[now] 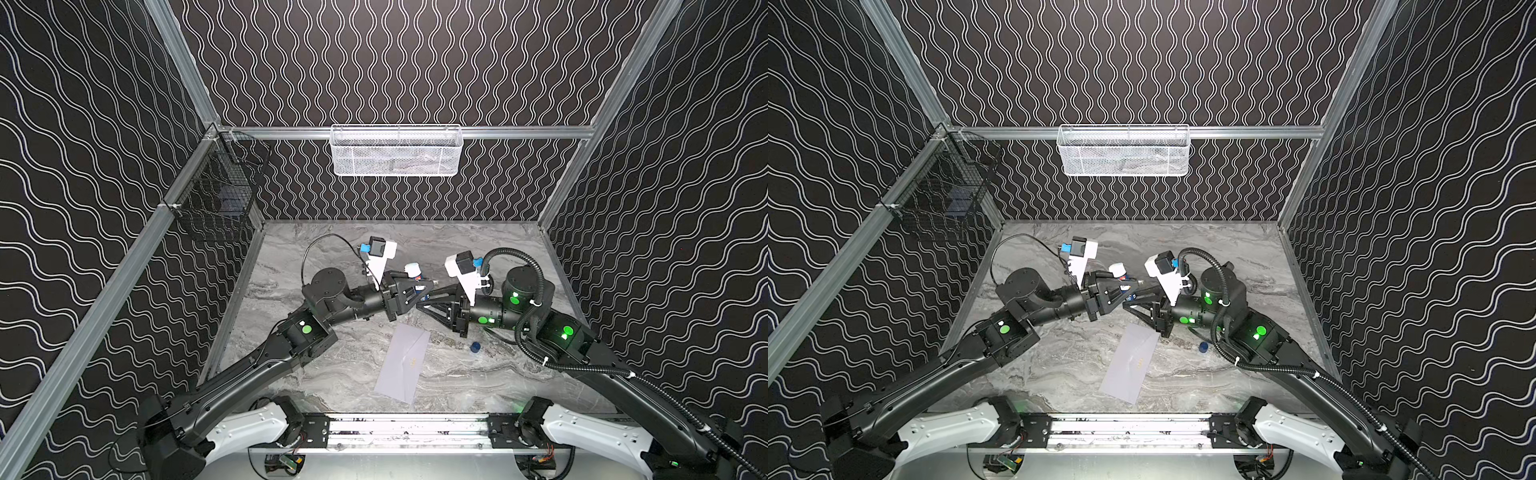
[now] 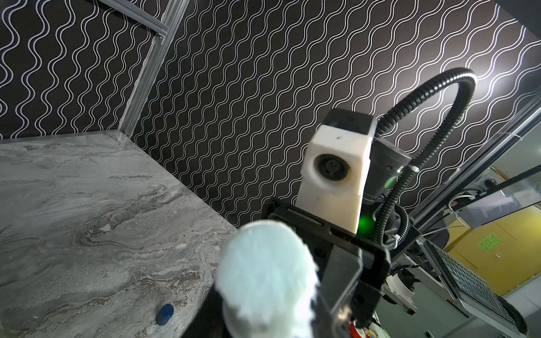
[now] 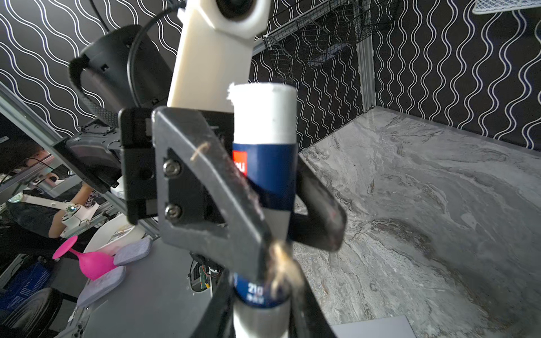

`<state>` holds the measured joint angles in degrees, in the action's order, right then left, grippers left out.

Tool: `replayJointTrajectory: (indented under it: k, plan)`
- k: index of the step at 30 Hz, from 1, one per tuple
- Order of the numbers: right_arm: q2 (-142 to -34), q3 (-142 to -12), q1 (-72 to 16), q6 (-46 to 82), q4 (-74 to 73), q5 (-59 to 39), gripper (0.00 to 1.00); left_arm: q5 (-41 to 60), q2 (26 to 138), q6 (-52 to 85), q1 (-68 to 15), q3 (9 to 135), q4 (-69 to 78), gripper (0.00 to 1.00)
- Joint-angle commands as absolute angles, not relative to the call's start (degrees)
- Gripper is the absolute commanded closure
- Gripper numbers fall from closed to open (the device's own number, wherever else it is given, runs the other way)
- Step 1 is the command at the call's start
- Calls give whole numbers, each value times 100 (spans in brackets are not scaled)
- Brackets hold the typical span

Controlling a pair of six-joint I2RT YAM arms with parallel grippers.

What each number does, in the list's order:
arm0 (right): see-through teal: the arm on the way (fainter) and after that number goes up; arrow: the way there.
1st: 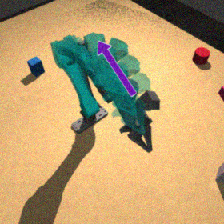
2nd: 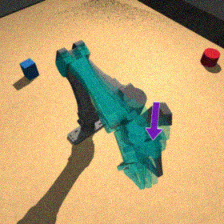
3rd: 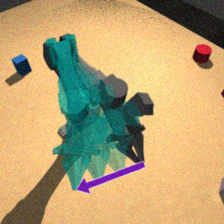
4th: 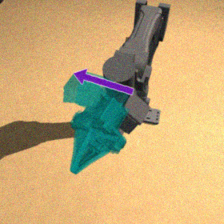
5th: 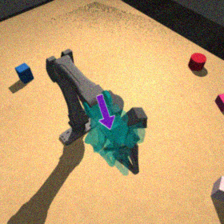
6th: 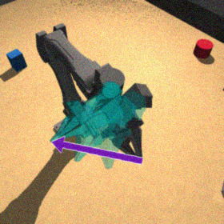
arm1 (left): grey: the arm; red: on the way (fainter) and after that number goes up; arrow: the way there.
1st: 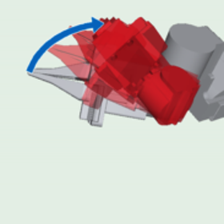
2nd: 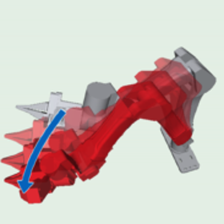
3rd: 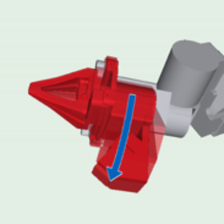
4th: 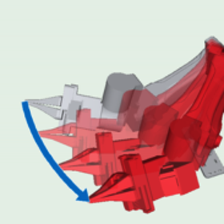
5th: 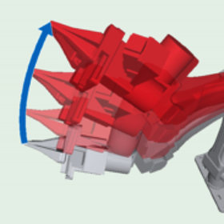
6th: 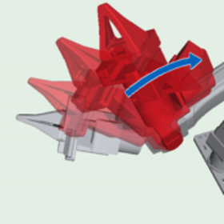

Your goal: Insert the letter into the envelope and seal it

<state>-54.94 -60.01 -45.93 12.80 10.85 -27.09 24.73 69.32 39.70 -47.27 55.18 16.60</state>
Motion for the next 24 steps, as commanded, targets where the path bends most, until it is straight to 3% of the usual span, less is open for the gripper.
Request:
replayJointTrajectory:
  k: [1,4,10,17,24]
  plan:
    - [-5514,-6091,-4531,1239,1408,-2563,100,2198,6934,3872,-4660,5614,1613,100]
    - [-5503,-6050,-4526,1277,1356,-2588,100,2299,6986,3893,-4663,5625,1689,93]
    - [-5481,-6005,-4509,1300,1355,-2593,100,2293,6939,3841,-4660,5563,1732,69]
    - [-5465,-5906,-4427,1362,1232,-2647,100,2367,6969,3841,-4658,5563,1794,58]
    - [-5528,-5924,-4416,1380,1161,-2741,100,2470,7101,3928,-4658,5546,1942,61]
